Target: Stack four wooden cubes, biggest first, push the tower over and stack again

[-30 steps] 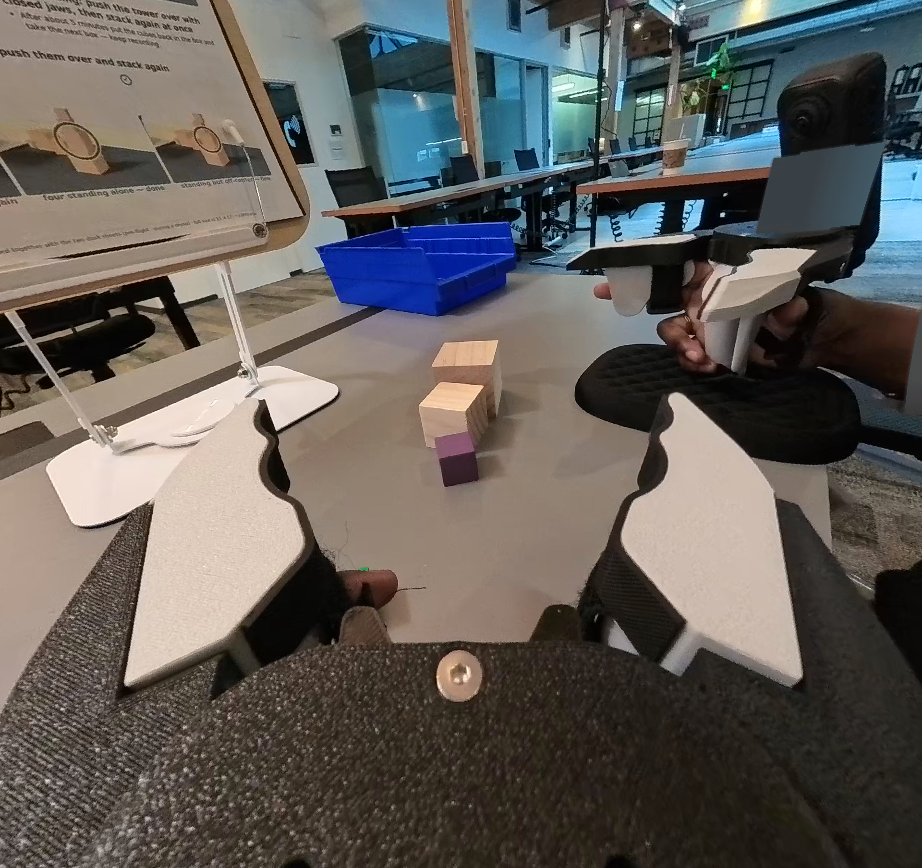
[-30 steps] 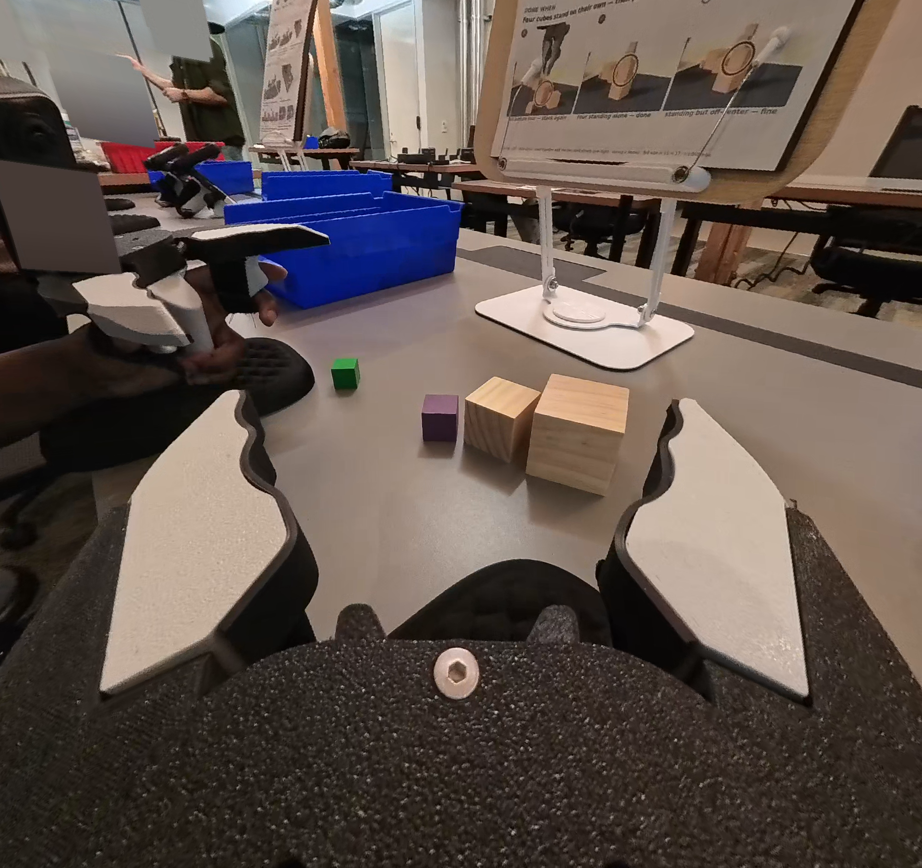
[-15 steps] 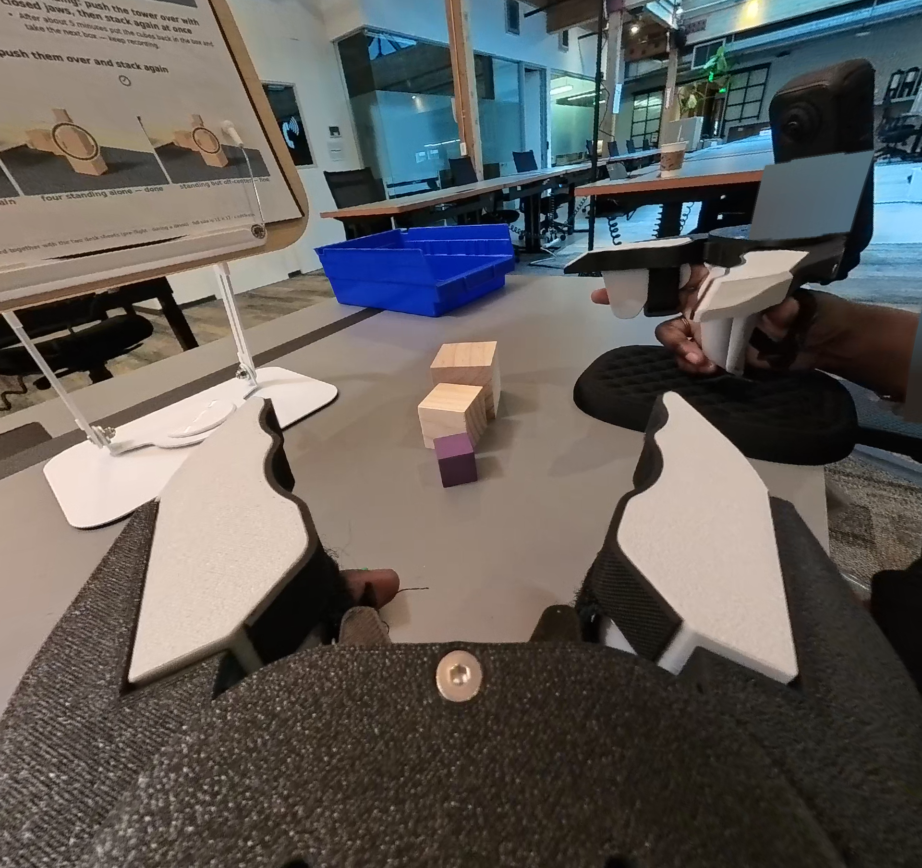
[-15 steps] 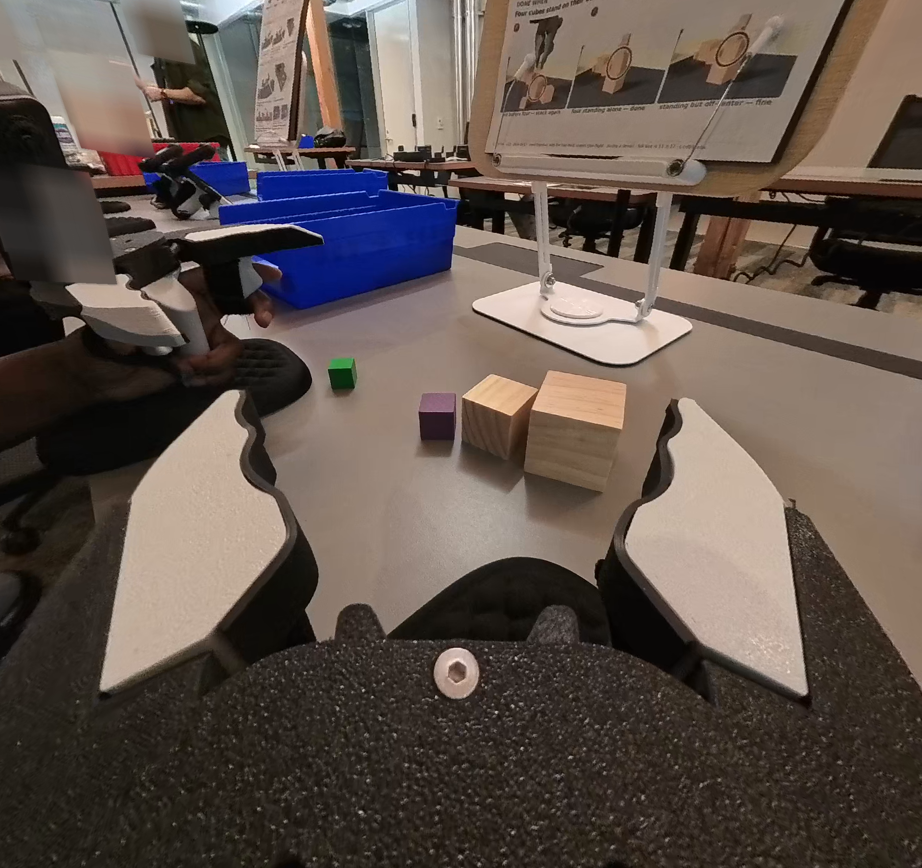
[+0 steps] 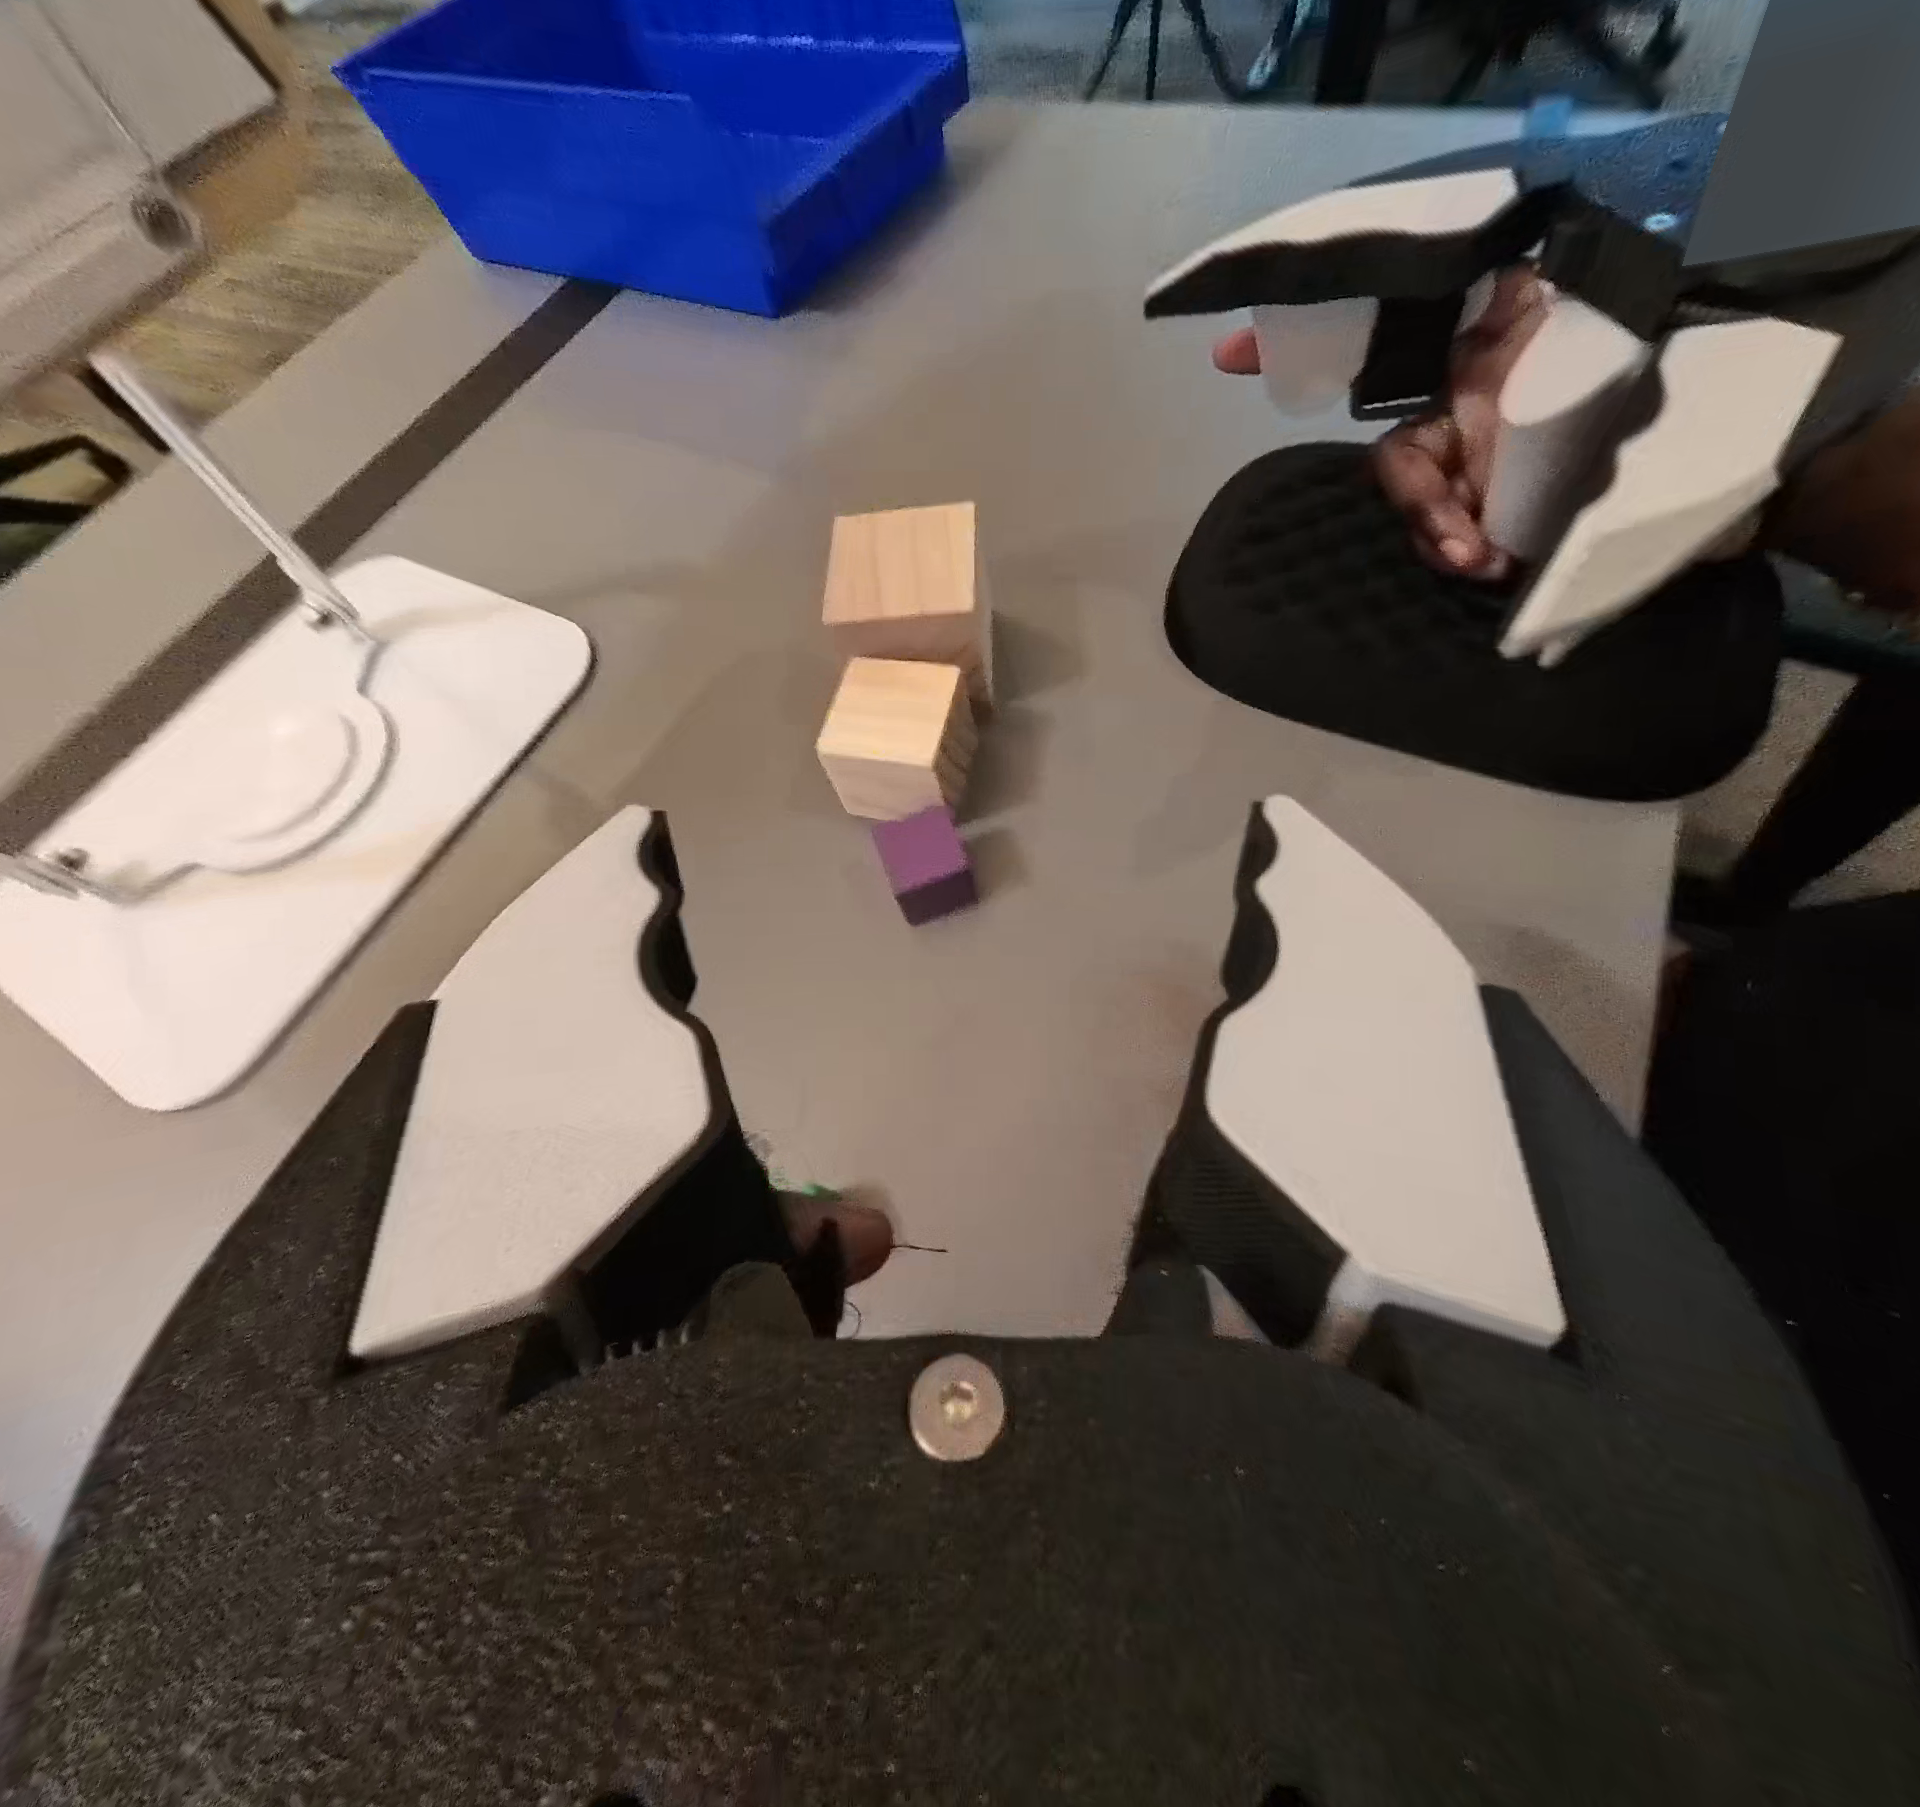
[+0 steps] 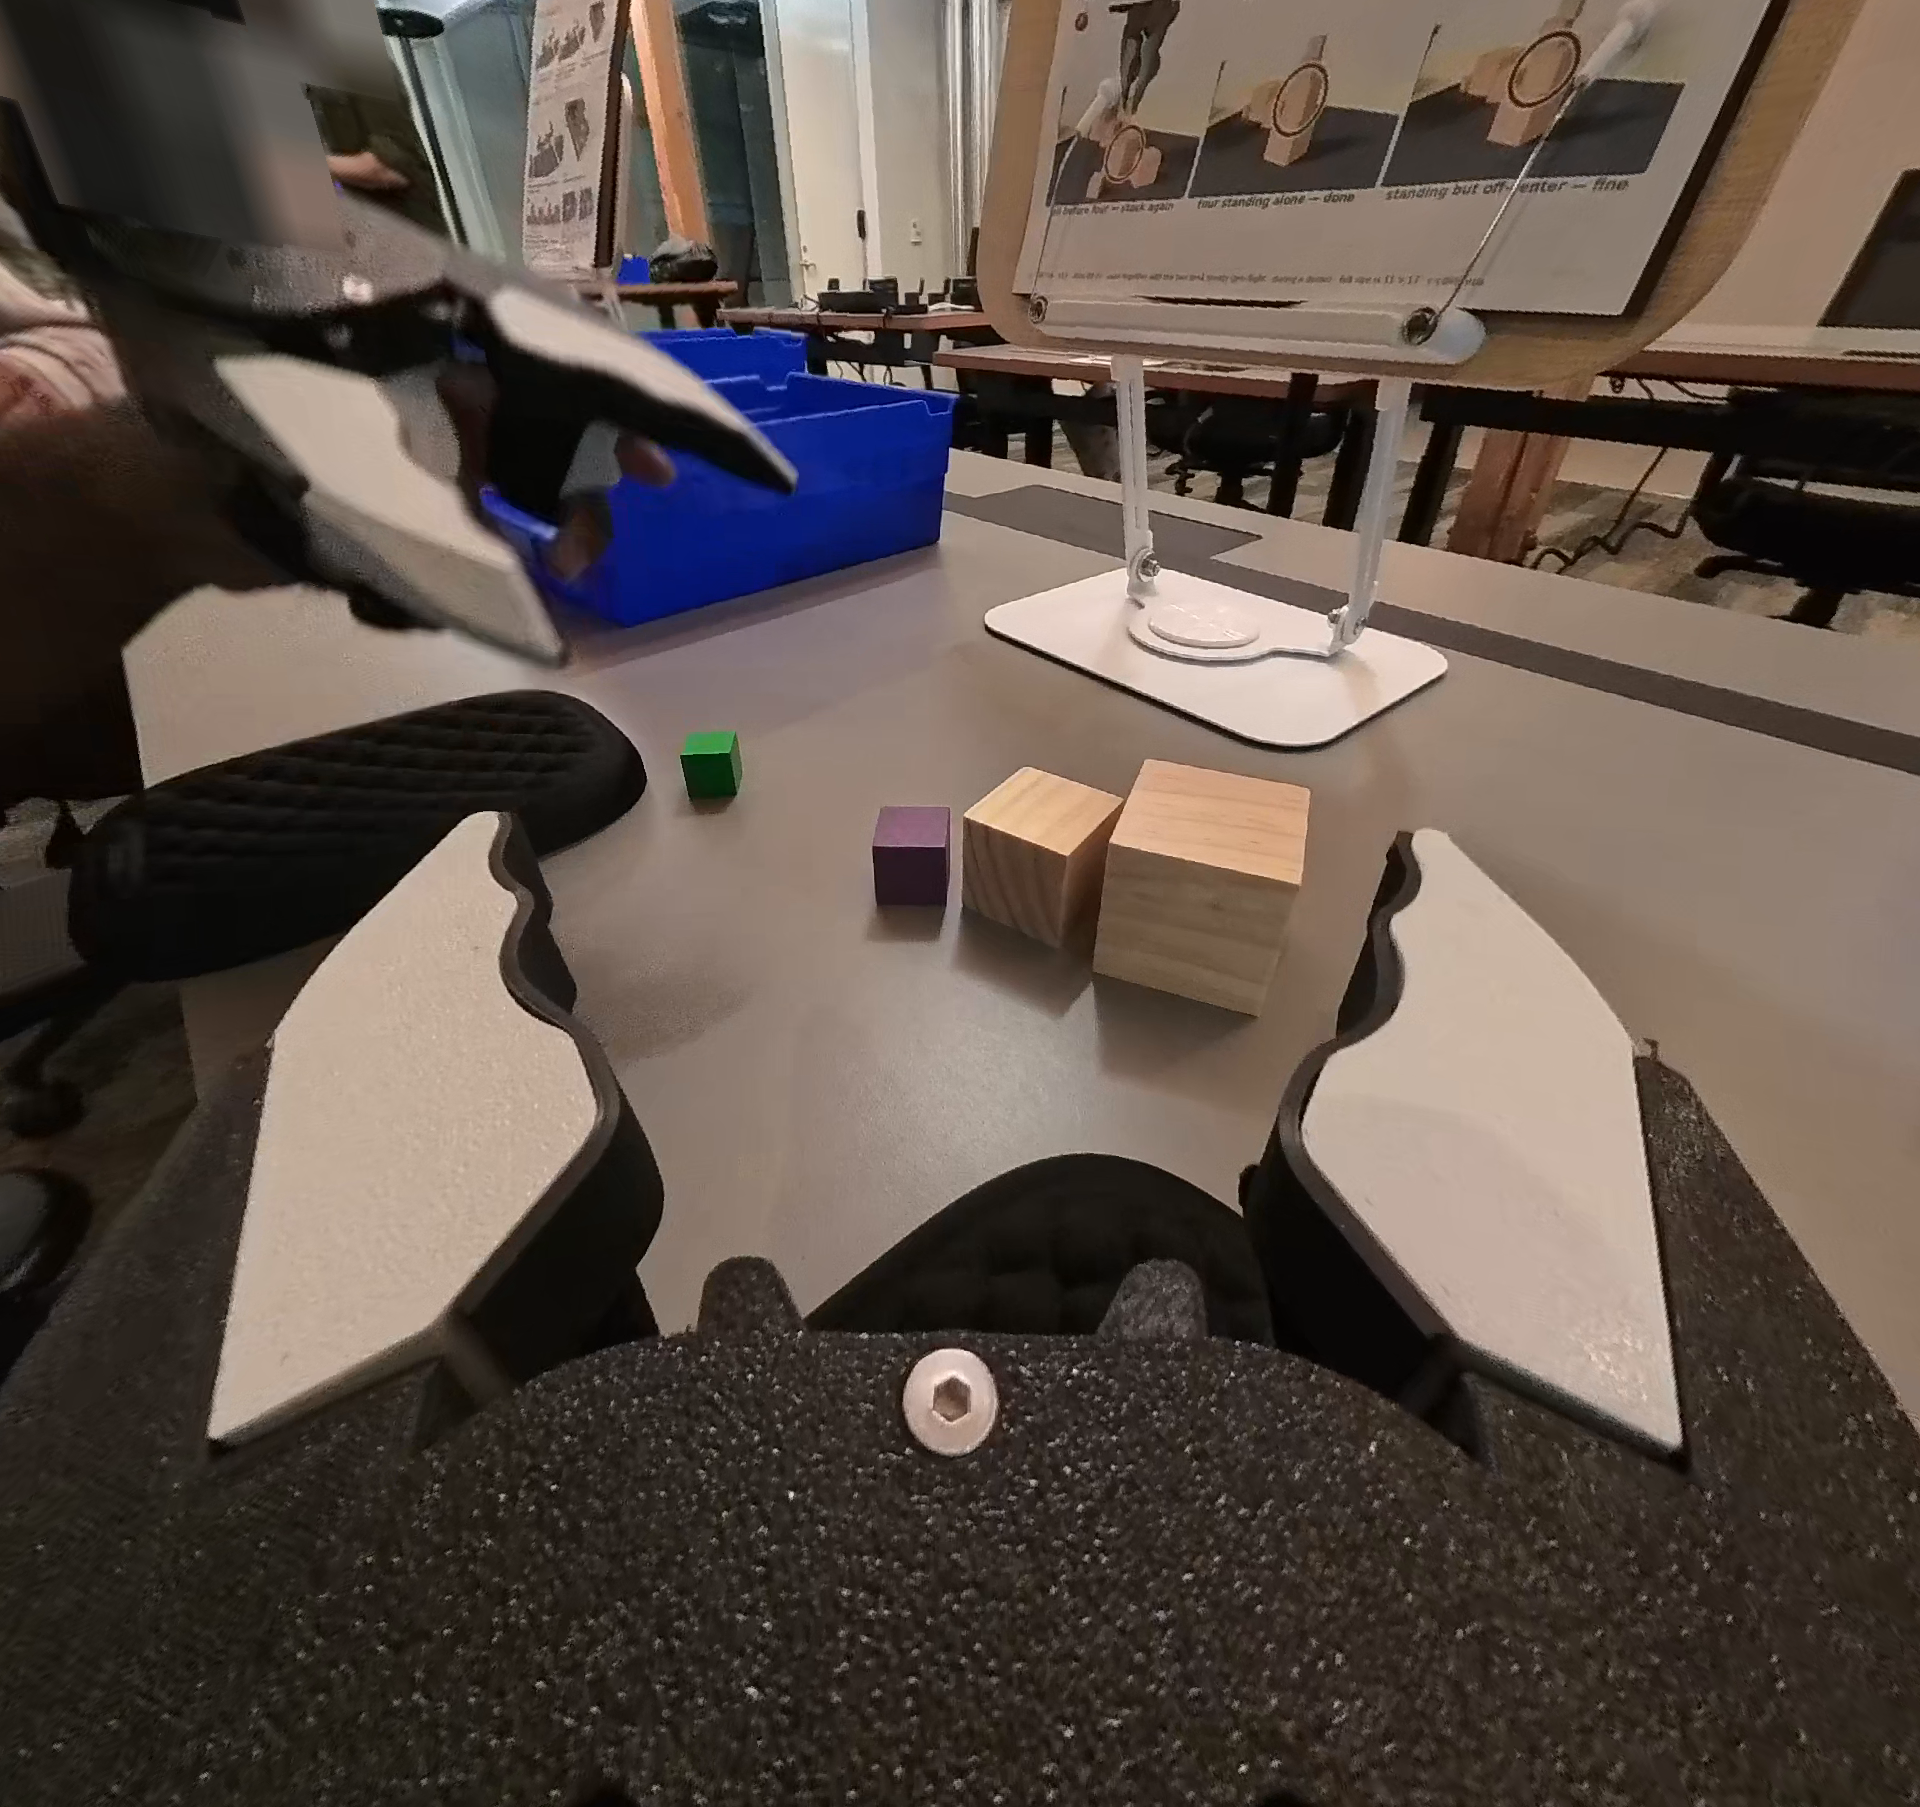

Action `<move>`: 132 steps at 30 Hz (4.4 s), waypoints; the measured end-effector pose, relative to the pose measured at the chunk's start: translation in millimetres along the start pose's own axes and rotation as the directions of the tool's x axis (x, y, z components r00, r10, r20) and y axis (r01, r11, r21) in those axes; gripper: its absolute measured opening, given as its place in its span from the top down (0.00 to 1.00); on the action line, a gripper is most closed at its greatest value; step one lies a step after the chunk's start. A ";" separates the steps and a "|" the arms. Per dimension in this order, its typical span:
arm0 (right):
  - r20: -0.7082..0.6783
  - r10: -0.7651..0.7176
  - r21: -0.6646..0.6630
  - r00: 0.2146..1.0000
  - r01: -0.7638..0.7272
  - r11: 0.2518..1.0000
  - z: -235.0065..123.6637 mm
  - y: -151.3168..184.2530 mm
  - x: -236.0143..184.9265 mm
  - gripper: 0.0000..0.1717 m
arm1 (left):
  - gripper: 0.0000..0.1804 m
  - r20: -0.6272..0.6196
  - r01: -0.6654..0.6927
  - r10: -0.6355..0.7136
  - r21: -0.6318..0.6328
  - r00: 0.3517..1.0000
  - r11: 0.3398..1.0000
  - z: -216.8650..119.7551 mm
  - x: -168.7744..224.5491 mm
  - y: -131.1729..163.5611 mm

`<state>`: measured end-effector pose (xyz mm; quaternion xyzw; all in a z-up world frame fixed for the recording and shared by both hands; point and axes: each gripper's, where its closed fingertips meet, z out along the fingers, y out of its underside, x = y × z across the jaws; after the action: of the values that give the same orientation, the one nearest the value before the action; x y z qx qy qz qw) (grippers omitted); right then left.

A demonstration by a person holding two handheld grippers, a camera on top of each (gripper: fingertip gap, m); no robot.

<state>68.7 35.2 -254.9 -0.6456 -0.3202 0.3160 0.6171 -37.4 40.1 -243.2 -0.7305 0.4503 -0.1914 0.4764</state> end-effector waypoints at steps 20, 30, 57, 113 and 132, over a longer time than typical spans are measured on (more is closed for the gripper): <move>-0.008 -0.016 -0.011 1.000 0.016 1.000 1.1 1.6 -0.6 0.17 | 0.55 -0.089 0.029 -0.097 -0.570 0.991 0.821 149.5 -13.9 13.6; -0.008 -0.021 -0.011 1.000 0.021 1.000 1.2 1.9 -1.0 0.17 | 0.68 -0.125 -0.011 -0.059 -0.496 0.990 0.868 130.7 -15.0 -2.2; 0.510 -0.112 -0.007 0.853 0.134 0.991 -15.0 9.8 -68.4 0.23 | 0.68 -0.393 -0.339 0.221 -0.262 0.893 0.904 29.1 96.9 59.1; 0.484 -0.122 0.005 0.867 0.137 0.991 -15.0 9.1 -66.5 0.27 | 0.75 -0.347 -0.225 0.094 -0.359 0.933 0.906 -13.2 56.7 -33.3; 0.478 -0.112 0.012 0.871 0.121 0.993 -15.4 7.4 -64.7 0.26 | 0.75 -0.414 -0.373 0.152 -0.529 0.898 0.762 17.9 87.2 20.7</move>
<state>42.7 -26.2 -260.9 -0.5330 -0.5037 0.4246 0.5310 10.9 -26.7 -282.6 -0.7254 0.6631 -0.0961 0.1579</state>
